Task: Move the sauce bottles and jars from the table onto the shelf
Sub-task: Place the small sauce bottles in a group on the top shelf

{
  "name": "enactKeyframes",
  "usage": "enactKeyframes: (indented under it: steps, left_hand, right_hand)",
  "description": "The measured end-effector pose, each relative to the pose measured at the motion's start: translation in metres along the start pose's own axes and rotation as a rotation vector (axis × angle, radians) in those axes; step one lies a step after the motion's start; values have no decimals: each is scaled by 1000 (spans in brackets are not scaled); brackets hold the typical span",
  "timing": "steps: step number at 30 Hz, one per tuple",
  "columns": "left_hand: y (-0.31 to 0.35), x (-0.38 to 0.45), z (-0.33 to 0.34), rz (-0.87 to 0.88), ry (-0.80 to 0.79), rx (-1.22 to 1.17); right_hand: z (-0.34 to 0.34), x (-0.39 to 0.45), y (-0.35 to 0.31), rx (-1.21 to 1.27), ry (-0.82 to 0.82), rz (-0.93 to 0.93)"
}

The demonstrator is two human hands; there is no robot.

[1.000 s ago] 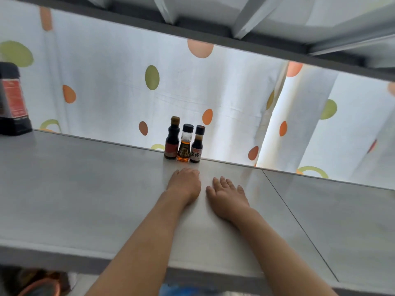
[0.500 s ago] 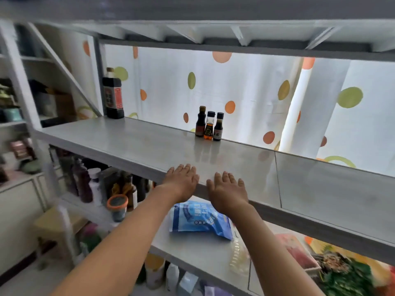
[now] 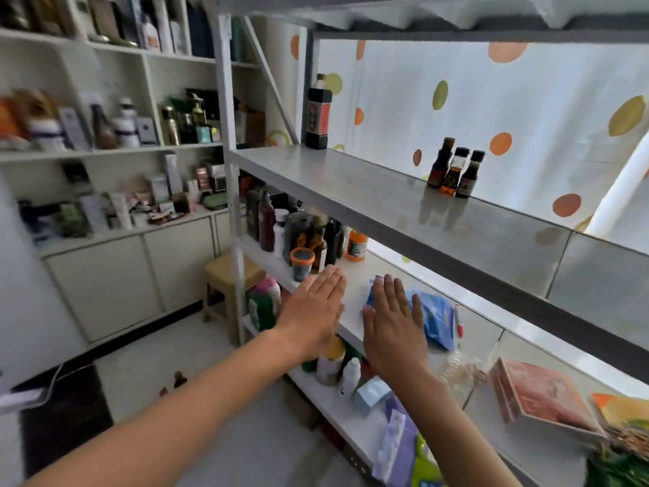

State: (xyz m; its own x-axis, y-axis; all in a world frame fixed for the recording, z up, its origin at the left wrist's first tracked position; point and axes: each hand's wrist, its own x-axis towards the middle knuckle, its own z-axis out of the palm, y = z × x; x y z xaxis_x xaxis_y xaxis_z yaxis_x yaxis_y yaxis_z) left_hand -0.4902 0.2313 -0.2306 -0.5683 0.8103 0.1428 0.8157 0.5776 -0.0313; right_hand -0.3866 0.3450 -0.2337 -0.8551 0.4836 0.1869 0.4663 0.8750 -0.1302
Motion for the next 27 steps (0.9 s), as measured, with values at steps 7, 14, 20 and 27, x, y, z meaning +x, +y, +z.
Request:
enactKeyframes:
  steps: [7,14,20,27]
  left_hand:
    - [-72,-99,21,-192,-1,-46]
    - [-168,-261,39,-541,-84,-146]
    - [-245,-411,52,-845,-87,-167]
    - [-276,-573,51,-1194,-38,-164]
  right_hand:
    - [31,-41,-112,-10,-32,-316]
    - [92,-102,-275,60,-127,-655]
    - [118,-164,-421,61,-237,-927]
    - [147,-262,-553,180,-320,-1221]
